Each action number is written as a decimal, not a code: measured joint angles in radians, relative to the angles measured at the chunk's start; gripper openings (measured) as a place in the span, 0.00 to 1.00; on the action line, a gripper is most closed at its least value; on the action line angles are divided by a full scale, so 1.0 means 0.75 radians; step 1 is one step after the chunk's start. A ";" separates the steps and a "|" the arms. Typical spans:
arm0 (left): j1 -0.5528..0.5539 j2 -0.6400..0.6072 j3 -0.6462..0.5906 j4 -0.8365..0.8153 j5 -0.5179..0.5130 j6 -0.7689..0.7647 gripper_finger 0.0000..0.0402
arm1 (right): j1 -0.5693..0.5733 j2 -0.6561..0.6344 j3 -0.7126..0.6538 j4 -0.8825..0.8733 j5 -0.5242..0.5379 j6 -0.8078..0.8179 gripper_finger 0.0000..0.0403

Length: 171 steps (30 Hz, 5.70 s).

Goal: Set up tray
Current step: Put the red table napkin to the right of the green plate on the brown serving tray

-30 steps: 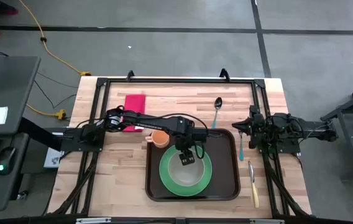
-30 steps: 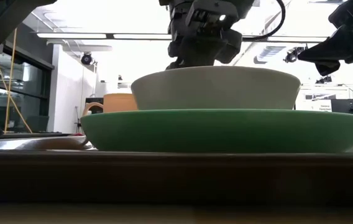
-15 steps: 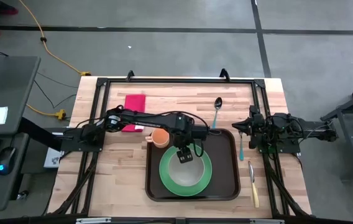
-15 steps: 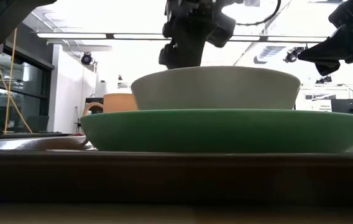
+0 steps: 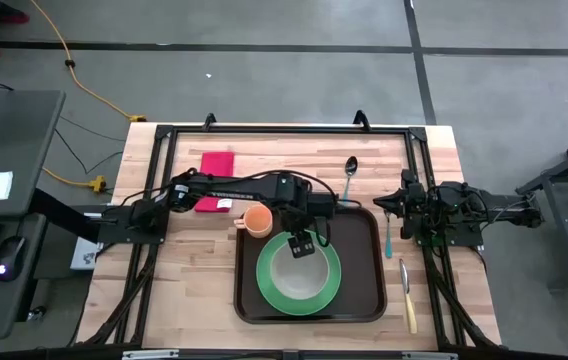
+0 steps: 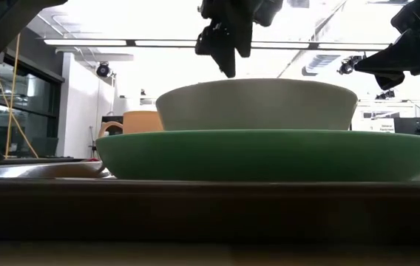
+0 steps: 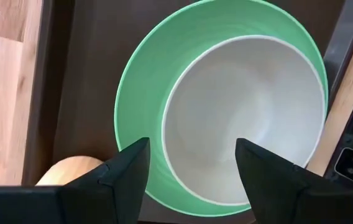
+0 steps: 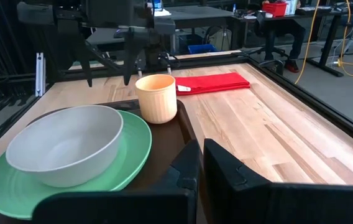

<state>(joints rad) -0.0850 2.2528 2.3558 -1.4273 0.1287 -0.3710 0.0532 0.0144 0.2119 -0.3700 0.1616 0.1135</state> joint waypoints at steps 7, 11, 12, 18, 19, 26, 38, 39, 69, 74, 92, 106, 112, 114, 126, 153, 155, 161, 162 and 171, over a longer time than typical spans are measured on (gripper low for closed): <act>0.000 -0.009 0.001 -0.026 0.012 -0.001 0.66 | 0.000 -0.001 0.000 0.001 0.000 0.000 0.00; 0.000 -0.009 0.001 -0.026 0.068 0.021 0.66 | 0.000 -0.001 0.000 0.001 0.001 0.000 0.00; 0.000 -0.009 0.001 -0.026 0.086 0.038 0.66 | 0.000 -0.001 0.000 0.001 0.000 0.000 0.00; 0.000 -0.009 0.001 -0.026 0.097 0.033 0.66 | 0.000 -0.001 0.000 0.001 0.000 -0.001 0.00; 0.000 -0.009 0.001 -0.027 0.094 0.029 0.66 | 0.000 -0.001 0.000 0.001 0.001 -0.001 0.00; 0.020 -0.009 0.001 -0.193 0.093 -0.031 0.66 | 0.000 -0.001 0.000 0.001 0.000 0.001 0.00; 0.082 -0.113 0.000 -0.192 -0.038 -0.038 0.66 | 0.000 -0.001 0.000 0.002 0.000 0.002 0.00; 0.087 -0.128 0.001 -0.191 -0.051 -0.037 0.66 | 0.000 0.001 0.000 0.001 0.000 0.003 0.00; 0.280 -0.279 -0.002 -0.192 -0.119 0.086 0.66 | 0.000 0.007 0.000 0.001 0.001 0.002 0.00; 0.316 -0.279 -0.002 -0.192 -0.099 0.109 0.66 | 0.000 0.007 0.000 0.001 0.000 0.002 0.00; 0.394 -0.425 -0.096 -0.190 -0.158 0.123 0.66 | 0.000 0.008 0.000 0.001 0.001 0.001 0.00; 0.393 -0.770 -0.520 -0.192 -0.256 -0.060 0.66 | -0.001 0.008 0.000 0.001 0.031 0.007 0.00; 0.393 -0.878 -0.663 -0.190 -0.282 -0.124 0.66 | 0.000 0.008 0.000 0.000 0.031 0.021 0.00; 0.393 -0.919 -0.715 -0.193 -0.284 -0.144 0.66 | 0.000 0.008 0.000 -0.001 0.031 0.022 0.00; 0.393 -1.119 -0.942 -0.192 -0.305 -0.263 0.66 | -0.001 0.008 0.000 -0.004 0.031 0.023 0.00; 0.393 -1.170 -0.980 -0.191 -0.380 -0.252 0.66 | 0.000 0.008 0.000 -0.010 0.026 -0.023 0.00; 0.396 -1.170 -0.980 -0.191 -0.397 -0.250 0.66 | 0.000 0.008 0.000 -0.010 0.026 -0.029 0.00; 0.460 -1.170 -0.980 -0.191 -0.398 -0.219 0.66 | 0.000 0.008 0.000 -0.020 0.075 -0.055 0.00; 0.474 -1.170 -0.980 -0.191 -0.396 -0.207 0.66 | -0.001 0.008 0.000 -0.020 0.075 -0.057 0.00; 0.568 -1.171 -1.015 -0.177 -0.373 -0.152 0.66 | 0.000 0.008 0.000 -0.020 0.094 -0.057 0.00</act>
<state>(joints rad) 0.3407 1.3746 1.5948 -1.5599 -0.1513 -0.4848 0.0531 0.0204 0.2119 -0.3847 0.2319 0.0708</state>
